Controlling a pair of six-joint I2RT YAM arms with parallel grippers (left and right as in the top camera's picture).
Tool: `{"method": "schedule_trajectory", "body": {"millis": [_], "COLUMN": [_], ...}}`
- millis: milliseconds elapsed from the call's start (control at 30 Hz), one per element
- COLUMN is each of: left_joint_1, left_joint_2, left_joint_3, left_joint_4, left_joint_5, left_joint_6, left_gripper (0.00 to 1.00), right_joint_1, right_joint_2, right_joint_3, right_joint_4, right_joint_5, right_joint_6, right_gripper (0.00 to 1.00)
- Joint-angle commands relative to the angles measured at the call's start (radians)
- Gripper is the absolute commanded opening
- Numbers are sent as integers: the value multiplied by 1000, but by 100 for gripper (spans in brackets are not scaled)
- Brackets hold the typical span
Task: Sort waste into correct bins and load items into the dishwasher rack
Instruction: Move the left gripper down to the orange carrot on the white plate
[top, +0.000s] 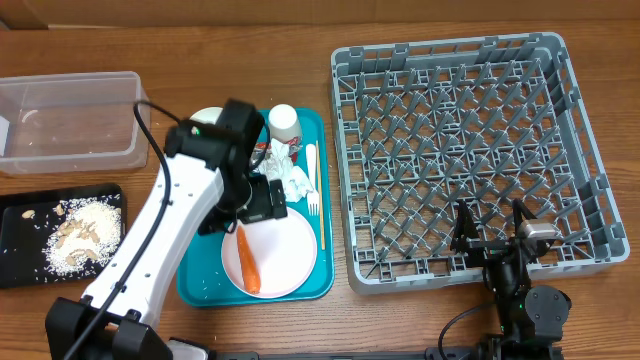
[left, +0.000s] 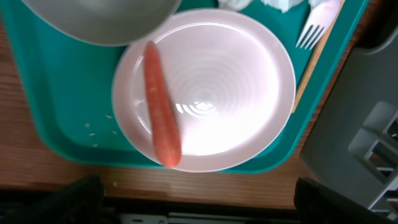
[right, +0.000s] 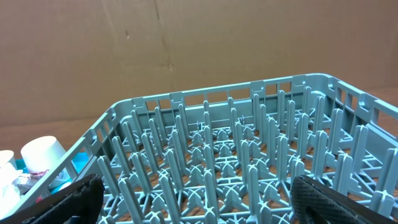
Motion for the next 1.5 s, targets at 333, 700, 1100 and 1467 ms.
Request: {"method": "schedule_trajectory", "body": {"millis": [333,700,1100,1467], "left_joint_1": [12,85,84,80], "left_joint_2": [-37,-37,-37,5], "left_joint_3": [-317,-481,-491,-496], "left_joint_4": [248,426,477,481], "left_joint_5": [21,76,72,67], "left_joint_6": [-71,-35,-24,-24], "left_gripper": [100,100,93,86], "right_joint_1": [-4,-4,-4,-4], "right_joint_2": [-11,-11,-11,-11], "right_joint_3": [-11,-11,-11,-11], "right_joint_4": [5,5,5,5], "right_joint_5": [7,7,7,7], "right_joint_6": [-3,-3,-3,-3], "right_gripper": [100,100,100,100]}}
